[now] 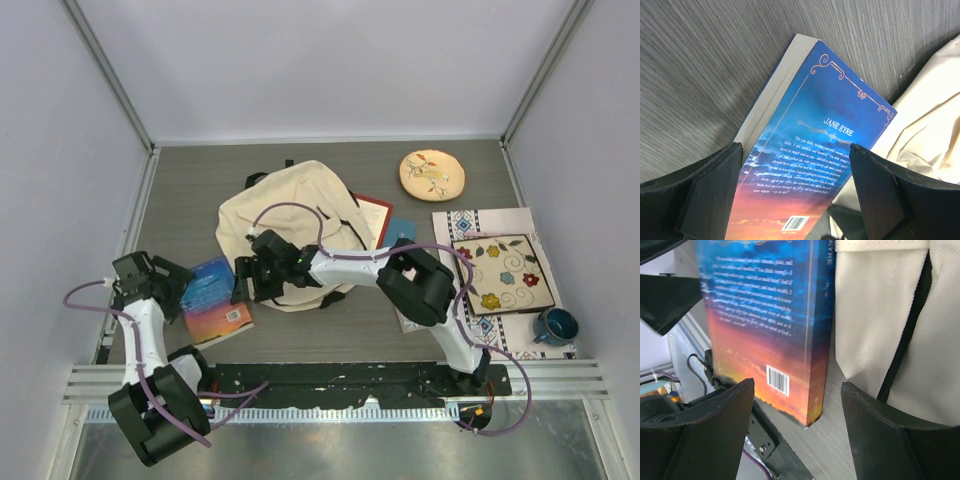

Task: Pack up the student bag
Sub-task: Pick up the book from the center of the board.

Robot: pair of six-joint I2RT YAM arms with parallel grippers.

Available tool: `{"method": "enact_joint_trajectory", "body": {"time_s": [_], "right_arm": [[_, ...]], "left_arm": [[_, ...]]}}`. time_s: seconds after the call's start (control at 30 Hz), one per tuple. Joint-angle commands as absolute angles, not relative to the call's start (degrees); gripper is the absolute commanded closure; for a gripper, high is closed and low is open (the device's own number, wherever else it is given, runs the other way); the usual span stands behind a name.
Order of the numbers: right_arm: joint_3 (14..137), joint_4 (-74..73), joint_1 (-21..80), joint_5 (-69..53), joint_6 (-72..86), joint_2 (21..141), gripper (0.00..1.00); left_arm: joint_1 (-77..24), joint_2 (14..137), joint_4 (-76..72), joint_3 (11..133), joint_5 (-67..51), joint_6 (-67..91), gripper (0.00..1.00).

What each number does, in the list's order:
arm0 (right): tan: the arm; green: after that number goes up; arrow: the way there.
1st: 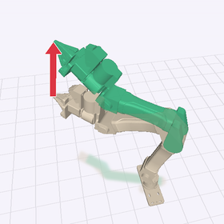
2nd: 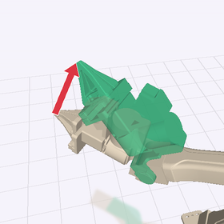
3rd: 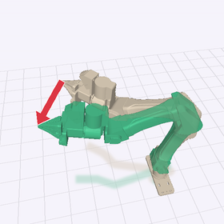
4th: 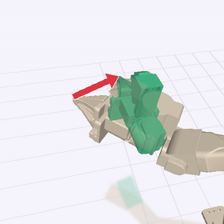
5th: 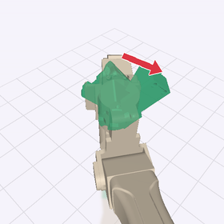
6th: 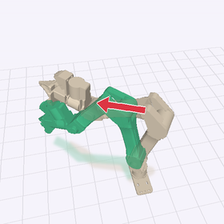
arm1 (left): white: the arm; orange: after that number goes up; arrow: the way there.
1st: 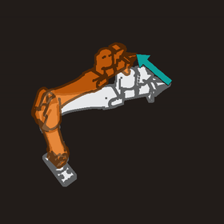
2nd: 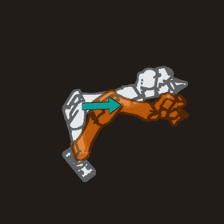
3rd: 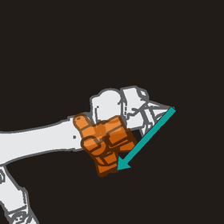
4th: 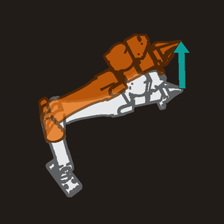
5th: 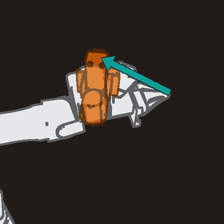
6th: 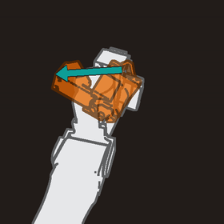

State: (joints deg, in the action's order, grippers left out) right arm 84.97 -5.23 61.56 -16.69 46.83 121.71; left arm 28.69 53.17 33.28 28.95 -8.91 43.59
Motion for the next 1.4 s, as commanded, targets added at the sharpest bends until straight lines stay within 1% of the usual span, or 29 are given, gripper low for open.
{"method": "enact_joint_trajectory", "body": {"time_s": [0.0,0.1,0.17,0.27,0.47,0.53,0.57,0.6,0.67,0.7,0.8,0.9,1.03,1.1,1.17,1.23,1.3,1.33,1.37], "right_arm": [[89.64,-6.68,61.96,-15.99,45.97,124.97,0.25],[90.53,-6.16,62.05,-16.79,46.14,127.00,0.25],[90.70,-5.98,62.05,-16.70,46.05,127.61,0.25],[91.40,-5.98,62.05,-17.22,45.88,128.23,0.25],[91.32,-5.89,61.96,-17.40,45.27,128.50,0.25],[90.88,-5.63,61.88,-17.93,45.18,128.32,0.25],[90.79,-5.36,61.79,-18.19,45.18,128.23,0.25],[90.44,-5.19,61.79,-18.80,45.09,128.06,0.25],[90.09,-4.48,61.79,-19.33,45.09,127.88,0.25],[89.83,-4.22,61.79,-19.68,45.09,127.79,0.25],[89.21,-3.43,61.70,-20.48,45.26,127.35,0.25],[88.60,-2.37,61.79,-21.18,45.53,126.83,0.25],[87.72,-0.97,61.79,-21.80,46.41,126.39,0.25],[87.63,-0.44,61.79,-22.06,46.84,126.39,0.25],[87.45,-0.35,61.79,-22.06,47.37,126.47,0.25],[87.45,-0.35,61.79,-22.15,47.63,126.56,0.25],[87.36,-0.26,61.79,-22.15,47.64,126.56,0.25],[87.36,-0.35,61.79,-22.15,47.64,126.56,0.25],[87.36,-0.35,61.79,-22.15,47.64,126.48,0.25]], "left_arm": [[28.92,51.06,34.80,29.53,-14.50,45.35,0.12],[28.83,52.38,34.45,29.36,-16.43,45.09,0.16],[28.65,54.40,34.37,29.53,-16.70,44.74,0.15],[27.86,57.30,33.93,29.44,-16.44,44.39,0.18],[24.01,58.45,35.41,30.14,-8.19,45.26,0.18],[22.86,58.19,35.51,30.23,-6.86,45.53,0.20],[21.63,58.01,35.42,30.15,-6.42,45.61,0.23],[21.10,57.75,35.59,30.15,-6.42,45.79,0.30],[19.95,57.31,34.90,29.80,-7.90,45.88,0.39],[19.86,56.78,34.46,29.62,-8.95,45.88,0.52],[19.86,54.77,34.01,29.36,-11.51,46.14,0.64],[19.78,52.65,34.89,29.62,-13.44,46.67,0.74],[19.78,47.66,36.12,30.23,-15.73,47.46,0.77],[19.78,46.06,36.39,30.41,-17.39,47.55,0.76],[19.78,44.39,36.30,30.06,-17.93,47.46,0.73],[19.78,43.95,35.69,29.53,-18.80,47.46,0.71],[19.86,44.56,34.63,28.57,-20.20,47.37,0.77],[19.86,45.26,34.11,28.48,-20.65,47.46,0.82],[19.86,46.39,34.01,28.48,-21.00,47.46,0.94]]}}
